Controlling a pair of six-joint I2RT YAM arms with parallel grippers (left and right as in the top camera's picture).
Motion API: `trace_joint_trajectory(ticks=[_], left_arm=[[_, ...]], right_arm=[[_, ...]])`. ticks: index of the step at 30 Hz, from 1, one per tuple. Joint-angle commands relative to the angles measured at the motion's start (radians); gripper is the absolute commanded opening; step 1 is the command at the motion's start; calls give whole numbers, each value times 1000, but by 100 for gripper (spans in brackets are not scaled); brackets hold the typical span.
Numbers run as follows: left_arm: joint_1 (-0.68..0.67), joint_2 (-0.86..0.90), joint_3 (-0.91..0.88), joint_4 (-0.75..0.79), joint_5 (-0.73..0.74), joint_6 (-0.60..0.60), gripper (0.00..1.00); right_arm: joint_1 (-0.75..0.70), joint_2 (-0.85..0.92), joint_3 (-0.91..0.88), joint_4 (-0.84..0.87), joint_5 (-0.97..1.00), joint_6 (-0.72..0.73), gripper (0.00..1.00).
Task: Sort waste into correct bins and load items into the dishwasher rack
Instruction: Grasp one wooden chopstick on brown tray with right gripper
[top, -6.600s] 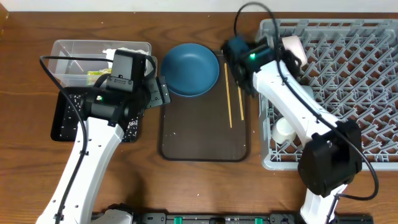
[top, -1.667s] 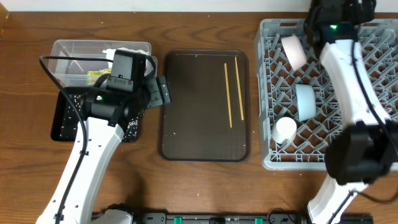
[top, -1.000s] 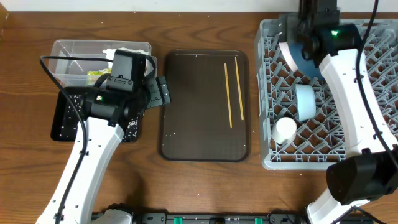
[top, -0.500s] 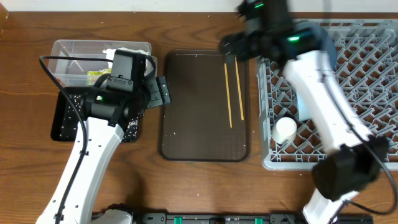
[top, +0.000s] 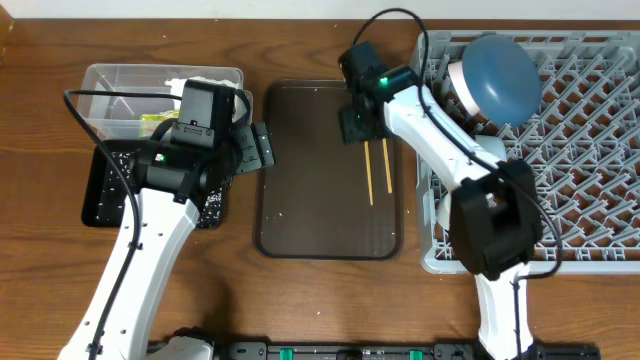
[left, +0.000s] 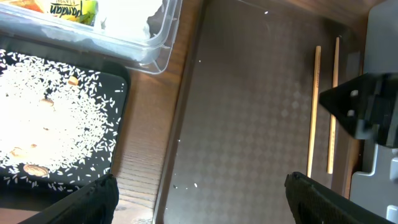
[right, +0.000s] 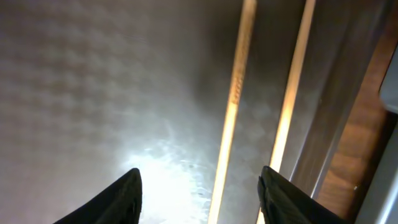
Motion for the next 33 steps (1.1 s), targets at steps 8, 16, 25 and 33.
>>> trace_joint_trajectory(ticks=[8, 16, 25, 33], left_arm=[[2, 0, 4, -1, -5, 6, 88], [2, 0, 4, -1, -5, 6, 88], [2, 0, 4, -1, -5, 6, 88], [2, 0, 4, -1, -5, 6, 88]], right_arm=[[18, 103, 2, -26, 29, 94, 36], [17, 137, 2, -37, 27, 94, 19], [18, 137, 1, -65, 27, 93, 1], [-3, 68, 30, -121, -55, 14, 1]])
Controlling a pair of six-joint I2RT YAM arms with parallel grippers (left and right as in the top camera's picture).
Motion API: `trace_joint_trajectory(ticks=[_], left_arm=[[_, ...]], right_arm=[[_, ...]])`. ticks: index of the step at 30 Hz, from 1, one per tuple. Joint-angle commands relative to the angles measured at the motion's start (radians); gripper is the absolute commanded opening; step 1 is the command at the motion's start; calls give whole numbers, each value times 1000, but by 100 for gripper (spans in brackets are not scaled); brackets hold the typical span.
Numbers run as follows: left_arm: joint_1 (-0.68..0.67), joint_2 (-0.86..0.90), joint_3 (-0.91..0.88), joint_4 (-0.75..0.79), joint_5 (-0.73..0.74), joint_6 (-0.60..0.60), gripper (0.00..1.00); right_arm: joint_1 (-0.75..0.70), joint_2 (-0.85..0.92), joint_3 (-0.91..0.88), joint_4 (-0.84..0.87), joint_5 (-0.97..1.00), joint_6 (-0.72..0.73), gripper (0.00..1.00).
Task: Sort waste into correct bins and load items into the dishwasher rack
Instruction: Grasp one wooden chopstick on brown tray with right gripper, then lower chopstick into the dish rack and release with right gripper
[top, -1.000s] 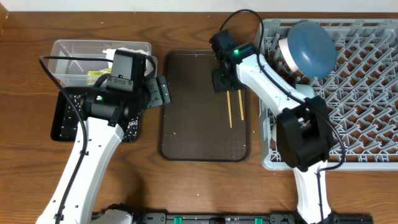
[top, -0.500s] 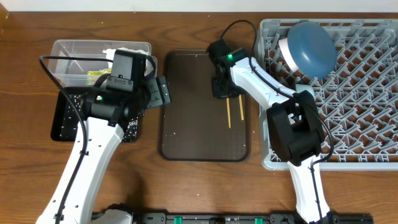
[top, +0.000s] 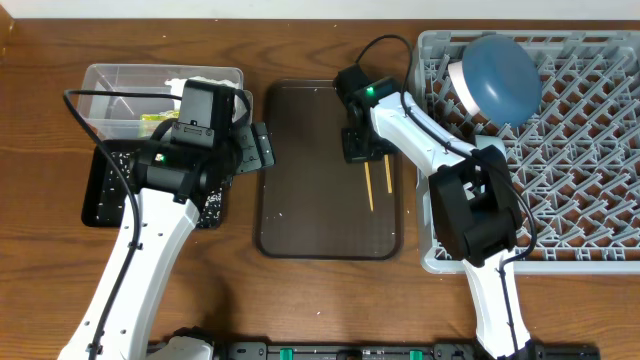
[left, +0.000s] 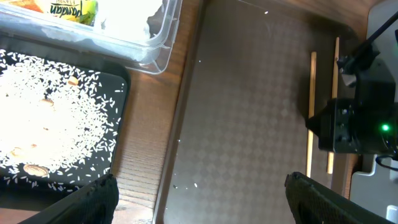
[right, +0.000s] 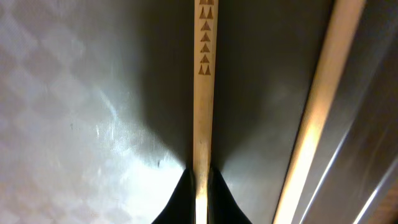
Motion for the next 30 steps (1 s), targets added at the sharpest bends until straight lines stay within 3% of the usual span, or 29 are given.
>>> trace_joint_trajectory(ticks=[1, 12, 30], left_arm=[[2, 0, 4, 0, -5, 6, 88], [2, 0, 4, 0, -5, 6, 88], [2, 0, 4, 0, -5, 6, 88]], right_arm=[[-20, -71, 45, -48, -52, -60, 1], [-158, -357, 124, -167, 72, -182, 1], [-303, -258, 57, -72, 151, -228, 1]])
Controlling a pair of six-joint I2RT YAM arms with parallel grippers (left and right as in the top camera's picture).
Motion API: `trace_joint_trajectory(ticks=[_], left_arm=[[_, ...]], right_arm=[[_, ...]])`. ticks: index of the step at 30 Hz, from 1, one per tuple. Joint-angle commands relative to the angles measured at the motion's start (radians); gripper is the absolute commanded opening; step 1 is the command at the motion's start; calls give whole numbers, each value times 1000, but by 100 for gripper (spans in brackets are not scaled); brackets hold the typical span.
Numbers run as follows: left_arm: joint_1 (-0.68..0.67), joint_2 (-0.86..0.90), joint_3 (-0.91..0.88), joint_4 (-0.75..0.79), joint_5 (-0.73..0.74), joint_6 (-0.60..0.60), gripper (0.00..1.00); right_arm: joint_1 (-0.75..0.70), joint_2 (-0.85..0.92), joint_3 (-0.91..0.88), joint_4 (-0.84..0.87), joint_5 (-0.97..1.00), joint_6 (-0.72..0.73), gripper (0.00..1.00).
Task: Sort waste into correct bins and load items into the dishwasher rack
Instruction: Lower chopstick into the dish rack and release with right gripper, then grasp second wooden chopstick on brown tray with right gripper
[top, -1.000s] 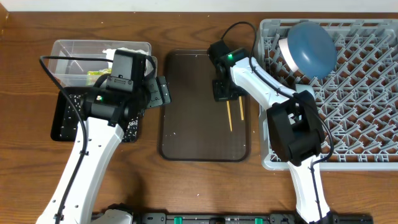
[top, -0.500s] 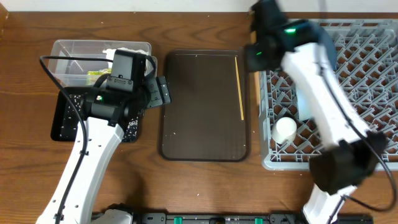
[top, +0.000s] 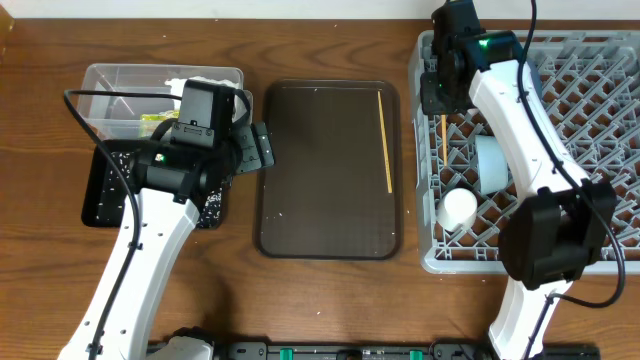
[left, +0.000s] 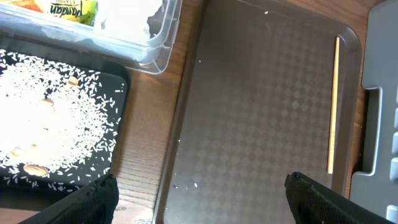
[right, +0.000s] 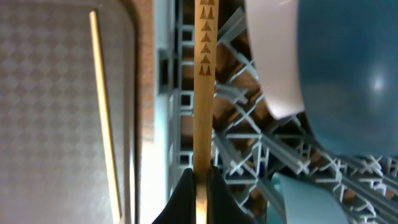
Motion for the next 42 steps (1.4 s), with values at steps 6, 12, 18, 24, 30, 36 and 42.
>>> trace_joint_trajectory(ticks=[6, 12, 18, 24, 30, 36, 42], left_arm=[[2, 0, 4, 0, -5, 6, 88], [2, 0, 4, 0, -5, 6, 88], [2, 0, 4, 0, -5, 6, 88], [2, 0, 4, 0, -5, 6, 88], [2, 0, 4, 0, -5, 6, 88], [2, 0, 4, 0, -5, 6, 88], [2, 0, 4, 0, -5, 6, 88]], right_arm=[[-31, 22, -4, 39, 29, -41, 52], [-26, 21, 12, 49, -30, -41, 58], [20, 21, 93, 32, -87, -41, 55], [141, 26, 103, 69, -76, -8, 52], [242, 97, 97, 91, 61, 85, 46], [253, 229, 97, 91, 59, 132, 42], [223, 309, 97, 70, -34, 133, 41]])
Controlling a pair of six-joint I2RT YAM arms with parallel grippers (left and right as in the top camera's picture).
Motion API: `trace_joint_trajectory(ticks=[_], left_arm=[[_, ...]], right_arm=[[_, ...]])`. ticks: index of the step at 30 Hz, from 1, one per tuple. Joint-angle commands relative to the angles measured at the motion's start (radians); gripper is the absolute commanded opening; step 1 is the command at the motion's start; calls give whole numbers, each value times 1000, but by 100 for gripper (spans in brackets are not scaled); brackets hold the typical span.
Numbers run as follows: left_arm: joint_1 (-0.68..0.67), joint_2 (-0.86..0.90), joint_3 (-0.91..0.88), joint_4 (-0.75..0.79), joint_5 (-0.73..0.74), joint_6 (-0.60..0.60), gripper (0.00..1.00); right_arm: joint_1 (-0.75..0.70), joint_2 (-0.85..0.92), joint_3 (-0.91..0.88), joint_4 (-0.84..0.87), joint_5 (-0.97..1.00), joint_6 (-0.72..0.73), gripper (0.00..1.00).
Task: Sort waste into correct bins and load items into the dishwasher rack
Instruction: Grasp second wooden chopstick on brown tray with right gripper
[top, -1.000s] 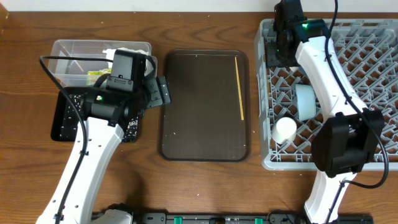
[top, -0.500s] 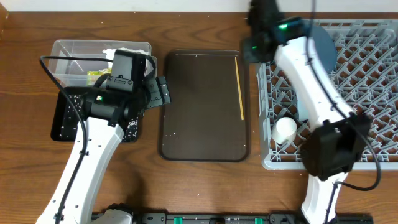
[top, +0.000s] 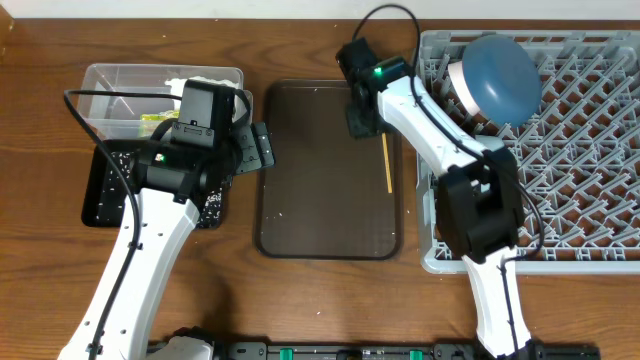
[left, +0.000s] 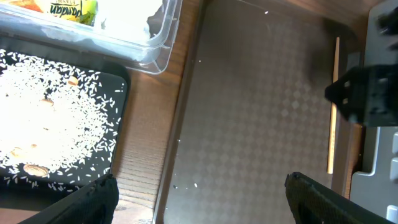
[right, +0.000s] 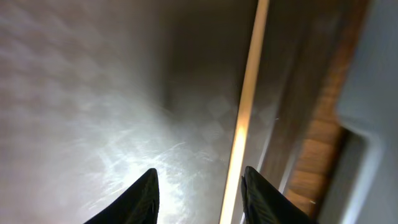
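Observation:
One wooden chopstick (top: 388, 168) lies along the right side of the dark brown tray (top: 310, 200). It shows as a pale bar (right: 247, 112) in the right wrist view. My right gripper (top: 362, 118) hangs open low over the chopstick's far end. The stick sits between the fingers (right: 202, 190), close to the right fingertip (right: 264, 196). The grey dishwasher rack (top: 580, 150) holds a blue bowl (top: 500, 65). My left gripper (left: 199, 202) is open over the tray's left rim, holding nothing.
A clear bin (top: 110, 85) with wrappers stands at the back left. In front of it is a black tray (top: 100, 195) strewn with rice (left: 50, 124). The rack's left wall runs right beside the tray's right rim.
My right gripper was shut on a chopstick over the rack's left edge. Now it is open and empty, low over the tray, straddling the other chopstick. The left arm has not moved.
My right gripper was open over two chopsticks on the tray. Then it was shut on the left one. Then it held that stick over the rack, with one stick left on the tray. Now it stands open around the remaining stick.

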Motion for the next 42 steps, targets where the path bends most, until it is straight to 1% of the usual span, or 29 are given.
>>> trace_joint_trajectory(ticks=[1, 14, 22, 26, 28, 30, 31, 36, 42], left_arm=[[2, 0, 4, 0, -5, 6, 88], [2, 0, 4, 0, -5, 6, 88], [2, 0, 4, 0, -5, 6, 88], [2, 0, 4, 0, -5, 6, 88], [2, 0, 4, 0, -5, 6, 88], [2, 0, 4, 0, -5, 6, 88], [2, 0, 4, 0, -5, 6, 88], [2, 0, 4, 0, -5, 6, 88], [2, 0, 4, 0, -5, 6, 88]], right_arm=[[-27, 13, 7, -11, -40, 25, 40], [-34, 24, -34, -69, -40, 29, 38], [-34, 24, -86, -69, -78, 29, 32], [-34, 24, -114, -68, -97, 29, 26], [-32, 24, -134, -57, -113, 29, 21], [-31, 24, -146, -51, -124, 29, 11], [-29, 24, -149, -50, -127, 29, 1], [-27, 18, -123, -72, -173, -4, 1], [-37, -49, 30, -206, -205, -71, 1]])
